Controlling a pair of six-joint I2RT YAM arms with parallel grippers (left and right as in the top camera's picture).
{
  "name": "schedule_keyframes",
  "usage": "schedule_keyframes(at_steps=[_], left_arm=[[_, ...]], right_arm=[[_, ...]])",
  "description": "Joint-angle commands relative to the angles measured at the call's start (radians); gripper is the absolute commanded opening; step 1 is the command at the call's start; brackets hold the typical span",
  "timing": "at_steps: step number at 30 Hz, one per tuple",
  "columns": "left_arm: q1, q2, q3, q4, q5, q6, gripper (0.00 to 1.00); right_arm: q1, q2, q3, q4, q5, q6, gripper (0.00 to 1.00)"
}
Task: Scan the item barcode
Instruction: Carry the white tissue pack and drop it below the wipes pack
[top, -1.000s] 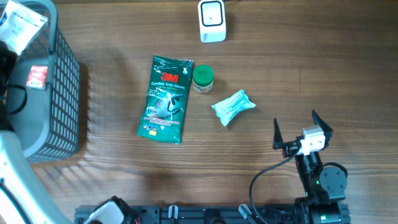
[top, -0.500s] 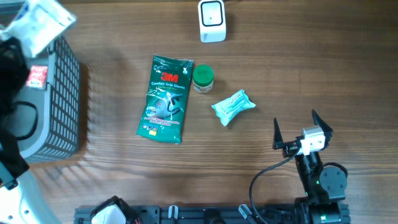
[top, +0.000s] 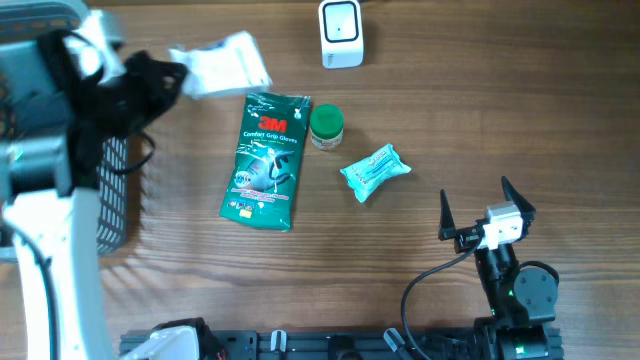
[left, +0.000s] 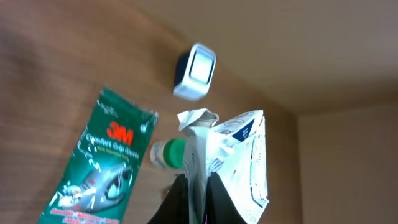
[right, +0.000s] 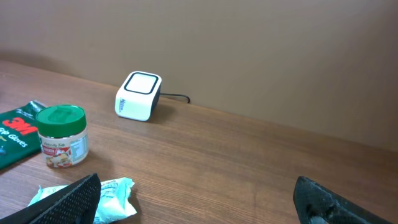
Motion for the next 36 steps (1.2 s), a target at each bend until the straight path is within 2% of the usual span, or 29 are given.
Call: schedule_keyframes(at_steps=[1, 6, 10, 15, 19, 23, 24, 25, 26, 27, 29, 30, 36], left_arm=[[-0.112, 0.101, 0.0, -0.042, -0.01, 0.123, 0.04], [-0.26, 0.231, -0.006, -0.118, -0.048, 0.289, 0.04], [-0.341, 0.29, -0.091, -0.121, -0.138, 0.31, 0.04], [-0.374, 0.296, -0.322, 0.043, -0.137, 0.298, 0.04], [-0.389, 0.297, -0.528, 0.257, -0.137, 0.275, 0.04], [-0.4, 0.297, -0.624, 0.365, -0.138, 0.276, 0.04], [-0.402, 0.297, -0.624, 0.364, -0.138, 0.276, 0.13], [-0.404, 0.297, -0.624, 0.367, -0.138, 0.276, 0.32], [-0.404, 0.297, -0.624, 0.37, -0.138, 0.276, 0.44], [-0.404, 0.297, -0.624, 0.377, -0.139, 0.276, 0.68], [-0.404, 0.292, -0.614, 0.381, -0.142, 0.276, 0.96], [-0.404, 0.281, -0.6, 0.372, -0.143, 0.276, 1.0], [-0.402, 0.167, -0.459, 0.2, -0.328, 0.275, 1.0]], right_arm=[[0.005, -0.003, -0.001, 0.002, 0.01, -0.004, 1.0], [0.005, -0.003, -0.001, 0.002, 0.01, -0.004, 1.0], [0.005, -0.003, -0.001, 0.002, 0.01, -0.005, 1.0], [0.005, -0.003, -0.001, 0.002, 0.01, -0.004, 1.0], [0.005, -0.003, -0.001, 0.002, 0.01, -0.004, 1.0], [0.005, -0.003, -0.002, 0.002, 0.01, -0.004, 1.0], [0.005, -0.003, -0.001, 0.002, 0.01, -0.005, 1.0], [0.005, -0.003, -0.001, 0.002, 0.01, -0.004, 1.0], [0.005, -0.003, -0.002, 0.003, 0.01, -0.005, 1.0], [0.005, -0.003, -0.002, 0.002, 0.01, -0.004, 1.0], [0.005, -0.003, -0.001, 0.002, 0.01, -0.005, 1.0], [0.005, -0.003, -0.001, 0.002, 0.01, -0.005, 1.0], [0.005, -0.003, -0.002, 0.002, 0.01, -0.004, 1.0]])
